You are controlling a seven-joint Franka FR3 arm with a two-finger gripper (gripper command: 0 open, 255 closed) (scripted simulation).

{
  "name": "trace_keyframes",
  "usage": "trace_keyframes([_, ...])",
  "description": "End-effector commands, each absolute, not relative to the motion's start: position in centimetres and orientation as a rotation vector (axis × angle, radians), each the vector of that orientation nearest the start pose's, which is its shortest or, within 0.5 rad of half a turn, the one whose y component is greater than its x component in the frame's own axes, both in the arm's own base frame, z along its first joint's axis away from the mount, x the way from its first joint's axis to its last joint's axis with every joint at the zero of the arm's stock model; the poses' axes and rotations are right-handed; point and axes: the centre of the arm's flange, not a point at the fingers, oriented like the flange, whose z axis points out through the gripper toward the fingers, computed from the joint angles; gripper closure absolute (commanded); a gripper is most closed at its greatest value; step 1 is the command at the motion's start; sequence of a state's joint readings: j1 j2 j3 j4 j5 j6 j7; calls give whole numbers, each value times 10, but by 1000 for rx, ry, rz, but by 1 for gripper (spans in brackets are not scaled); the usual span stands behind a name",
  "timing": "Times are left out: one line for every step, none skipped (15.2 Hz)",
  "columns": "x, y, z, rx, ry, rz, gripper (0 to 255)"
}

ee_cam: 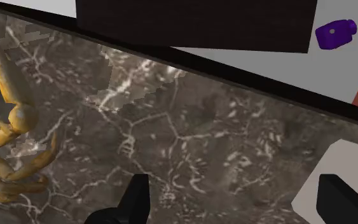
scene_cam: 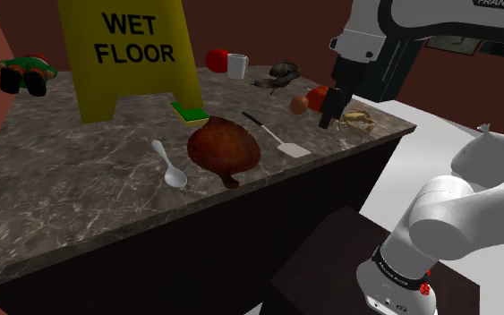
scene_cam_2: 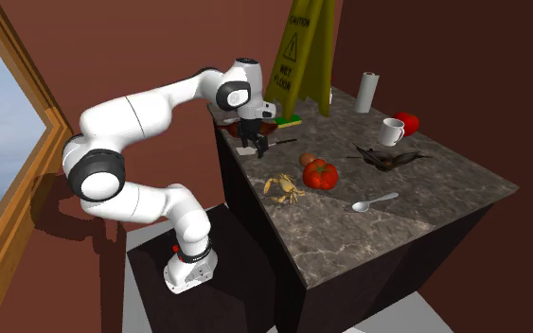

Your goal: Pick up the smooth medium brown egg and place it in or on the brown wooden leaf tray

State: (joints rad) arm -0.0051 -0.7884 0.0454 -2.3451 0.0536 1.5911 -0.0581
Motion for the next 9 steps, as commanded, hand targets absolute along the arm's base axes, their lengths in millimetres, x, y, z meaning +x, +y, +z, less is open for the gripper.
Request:
trace_keyframes([308,22,598,-3117,-133,-53,0])
trace_keyframes([318,10,600,-3104,-189,-33,0])
trace_keyframes([328,-2,601,-3089,-244,-13,0])
trace_keyframes([338,-14,603,-3074,-299,7,0])
trace_keyframes([349,-25,604,-3057,-353,26,0])
trace_keyframes([360,-36,604,-3039,-407,46,0])
trace_keyframes([372,-47,605,-3020,-460,65,0])
trace_keyframes([384,-57,605,-3000,-513,85,0])
trace_keyframes([396,-67,605,-2979,-565,104,0])
